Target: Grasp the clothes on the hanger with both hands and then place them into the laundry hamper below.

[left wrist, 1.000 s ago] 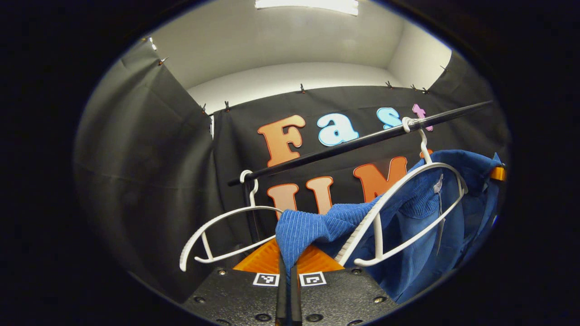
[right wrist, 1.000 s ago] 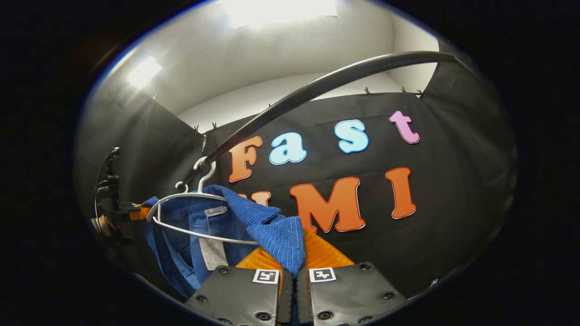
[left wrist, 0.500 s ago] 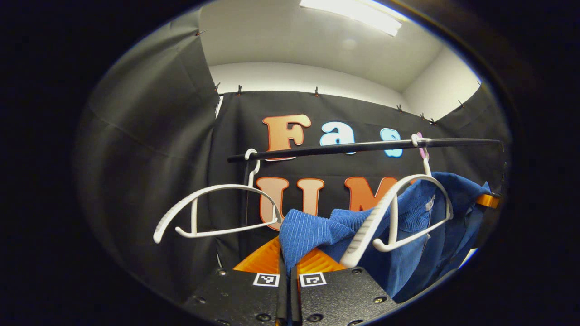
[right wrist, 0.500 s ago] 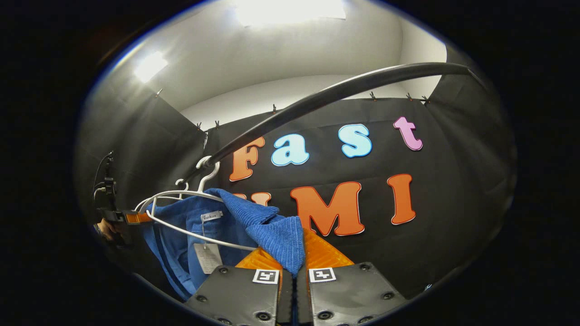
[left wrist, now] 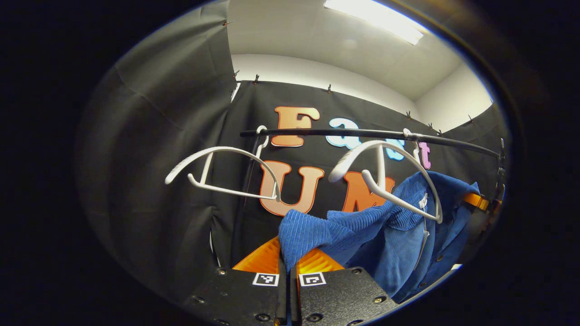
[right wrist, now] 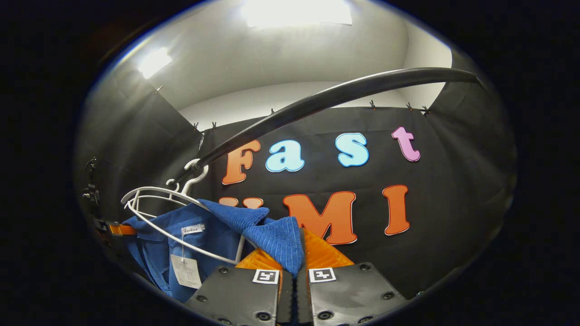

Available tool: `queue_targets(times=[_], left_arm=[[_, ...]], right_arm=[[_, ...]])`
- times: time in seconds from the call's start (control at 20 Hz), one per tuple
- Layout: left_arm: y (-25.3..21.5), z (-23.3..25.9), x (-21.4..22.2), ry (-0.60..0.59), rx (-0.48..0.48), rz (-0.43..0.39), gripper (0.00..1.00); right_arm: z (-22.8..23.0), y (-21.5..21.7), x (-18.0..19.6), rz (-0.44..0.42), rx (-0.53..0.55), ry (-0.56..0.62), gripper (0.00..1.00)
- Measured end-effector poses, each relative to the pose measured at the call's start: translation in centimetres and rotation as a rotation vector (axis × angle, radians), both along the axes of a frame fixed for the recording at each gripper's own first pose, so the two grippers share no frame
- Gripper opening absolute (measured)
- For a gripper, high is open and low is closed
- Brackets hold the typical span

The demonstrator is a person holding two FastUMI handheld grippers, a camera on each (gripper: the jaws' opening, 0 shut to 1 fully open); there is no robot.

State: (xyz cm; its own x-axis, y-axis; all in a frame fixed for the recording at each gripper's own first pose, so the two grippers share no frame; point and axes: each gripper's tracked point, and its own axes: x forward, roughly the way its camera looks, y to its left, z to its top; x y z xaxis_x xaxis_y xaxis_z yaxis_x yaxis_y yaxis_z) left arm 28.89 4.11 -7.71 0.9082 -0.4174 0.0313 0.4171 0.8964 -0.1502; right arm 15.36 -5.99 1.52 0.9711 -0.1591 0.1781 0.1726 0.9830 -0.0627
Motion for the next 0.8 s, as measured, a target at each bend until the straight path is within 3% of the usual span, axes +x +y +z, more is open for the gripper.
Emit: queue_targets(times=[0.2, 0.5, 0.8], left_arm=[[-0.8, -0.4, -0.5, -0.002, 0.037, 0.014, 0.03], [-3.4, -1.0, -1.1, 0.007, 0.072, -0.012, 0.03], [-6.1, -3.1, -2.2, 0.05, 0.097, -0.054, 0.03]], right_arm=[[-1.0, -2.6, 2.2, -0.081, -0.059, 0.041, 0.11], [-4.5, -6.2, 3.5, -0.15, -0.013, 0.121, 0.11], [-7.4, -9.6, 2.2, -0.203, 0.015, 0.181, 0.11]])
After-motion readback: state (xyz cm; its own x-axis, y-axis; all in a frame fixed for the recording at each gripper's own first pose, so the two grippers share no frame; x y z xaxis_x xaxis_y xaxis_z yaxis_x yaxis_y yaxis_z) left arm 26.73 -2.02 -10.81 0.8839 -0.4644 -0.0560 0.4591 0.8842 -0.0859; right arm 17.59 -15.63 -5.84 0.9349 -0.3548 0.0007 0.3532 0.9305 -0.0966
